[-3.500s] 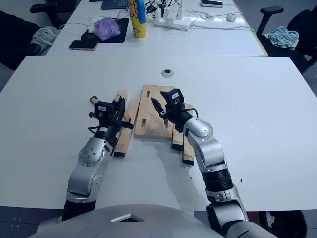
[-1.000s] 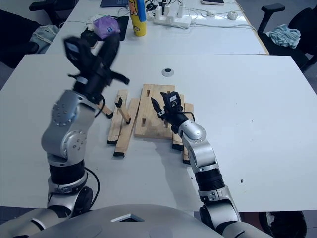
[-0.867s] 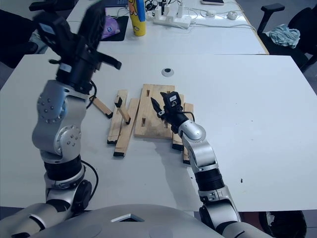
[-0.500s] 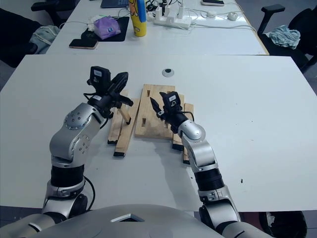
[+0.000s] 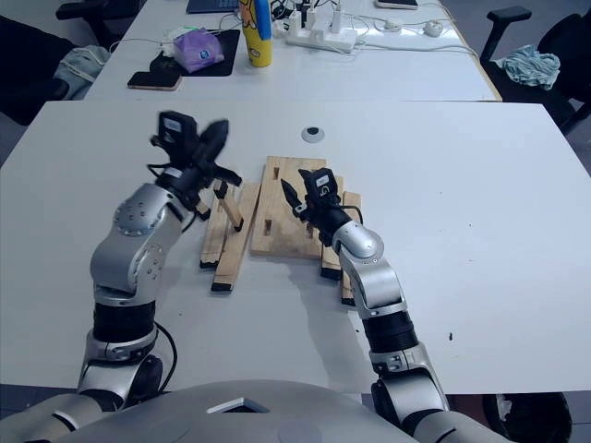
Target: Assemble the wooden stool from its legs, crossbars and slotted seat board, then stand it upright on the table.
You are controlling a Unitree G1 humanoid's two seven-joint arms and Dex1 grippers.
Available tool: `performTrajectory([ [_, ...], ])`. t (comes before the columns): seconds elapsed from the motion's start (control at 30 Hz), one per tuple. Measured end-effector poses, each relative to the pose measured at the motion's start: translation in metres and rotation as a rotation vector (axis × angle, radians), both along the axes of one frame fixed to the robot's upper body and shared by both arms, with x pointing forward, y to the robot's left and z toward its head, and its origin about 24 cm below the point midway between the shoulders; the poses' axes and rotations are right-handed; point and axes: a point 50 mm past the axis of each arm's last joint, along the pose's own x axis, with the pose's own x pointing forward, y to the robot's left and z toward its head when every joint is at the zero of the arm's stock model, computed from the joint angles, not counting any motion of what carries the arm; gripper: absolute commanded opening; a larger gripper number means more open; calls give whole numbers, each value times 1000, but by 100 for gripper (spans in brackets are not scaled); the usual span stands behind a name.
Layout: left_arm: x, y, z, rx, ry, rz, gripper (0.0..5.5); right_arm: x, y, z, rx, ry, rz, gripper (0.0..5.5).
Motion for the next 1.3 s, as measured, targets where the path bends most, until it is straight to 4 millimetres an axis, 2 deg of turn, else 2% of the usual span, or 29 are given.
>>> performTrajectory([
  [0.1, -3, 0, 35, -33, -163, 20, 2, 0, 0, 0, 1, -1, -2, 212],
  [0.2, -13, -8, 80, -96, -354, -4, 2, 0, 0, -1, -1, 0, -2, 212],
  [0.27, -19, -11, 96, -120, -421, -27, 2, 0, 0, -1, -1, 0, -2, 212],
  [0.37, -23, -12, 104, -141, -449, -43, 2, 0, 0, -1, -2, 0, 2, 212],
  [0.73, -25, -18, 104, -164, -416, -91, 2, -1, 2, -1, -7, 0, 13, 212],
  [0.77, -25, -18, 102, -169, -402, -96, 2, -1, 2, -1, -7, 0, 13, 212],
  [0.8, -22, -19, 90, -179, -329, -114, 2, -1, 2, -1, -7, -1, 13, 212],
  [0.9, -10, -24, 16, -115, 96, -142, 2, -1, 2, 1, -5, -10, 16, 212],
  [0.93, -11, -22, -10, -82, 240, -132, 2, -2, 3, 2, -5, -12, 18, 212],
  [0.97, -14, -18, -26, -84, 320, -101, 2, -3, 3, 3, -3, -15, 18, 212],
  [1.07, -14, -10, -28, -60, 340, -55, 2, -4, 3, 4, -3, -18, 22, 212],
  [1.3, -9, -17, -22, -8, 304, -85, 2, -3, 1, 2, -5, -9, 15, 212],
])
